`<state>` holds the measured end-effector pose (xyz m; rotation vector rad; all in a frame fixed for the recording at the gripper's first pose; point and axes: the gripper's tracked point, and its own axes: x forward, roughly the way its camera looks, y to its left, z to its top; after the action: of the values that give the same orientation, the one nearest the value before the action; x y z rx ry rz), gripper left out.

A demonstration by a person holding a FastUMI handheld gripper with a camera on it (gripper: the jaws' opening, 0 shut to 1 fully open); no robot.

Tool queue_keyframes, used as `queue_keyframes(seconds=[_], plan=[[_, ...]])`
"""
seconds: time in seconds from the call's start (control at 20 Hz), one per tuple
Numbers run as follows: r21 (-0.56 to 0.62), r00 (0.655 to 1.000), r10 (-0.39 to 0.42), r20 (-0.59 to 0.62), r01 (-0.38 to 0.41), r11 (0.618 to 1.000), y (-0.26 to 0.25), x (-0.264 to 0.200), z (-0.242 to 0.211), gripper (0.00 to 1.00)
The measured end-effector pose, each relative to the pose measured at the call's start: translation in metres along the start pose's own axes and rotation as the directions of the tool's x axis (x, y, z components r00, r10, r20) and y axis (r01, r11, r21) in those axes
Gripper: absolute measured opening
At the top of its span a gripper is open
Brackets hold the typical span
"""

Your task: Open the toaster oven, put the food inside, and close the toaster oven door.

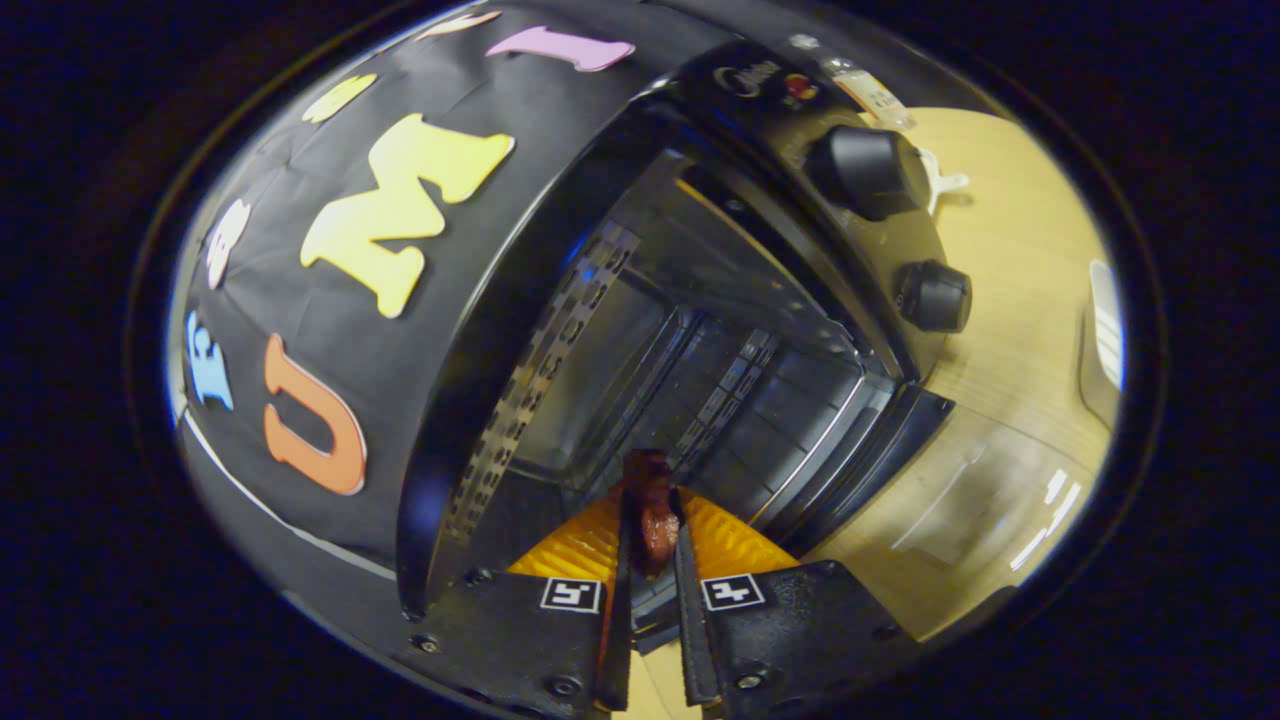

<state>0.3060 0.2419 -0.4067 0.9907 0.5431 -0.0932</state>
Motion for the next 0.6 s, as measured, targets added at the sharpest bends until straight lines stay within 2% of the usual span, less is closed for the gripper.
queue_keyframes(seconds=[0.15, 0.35, 0.4, 0.6], plan=[[-0.145, 0.999, -0.035, -0.013, 0.033, 0.989, -0.002, 0.000, 0.003, 0.33], [-0.326, 0.997, -0.071, -0.015, 0.062, 0.943, -0.008, -0.012, 0.002, 0.75], [-0.358, 0.998, -0.059, 0.002, 0.056, 0.932, -0.006, -0.018, 0.006, 0.93], [-0.421, 0.999, -0.052, 0.010, 0.052, 0.905, -0.004, -0.040, 0.013, 0.94]])
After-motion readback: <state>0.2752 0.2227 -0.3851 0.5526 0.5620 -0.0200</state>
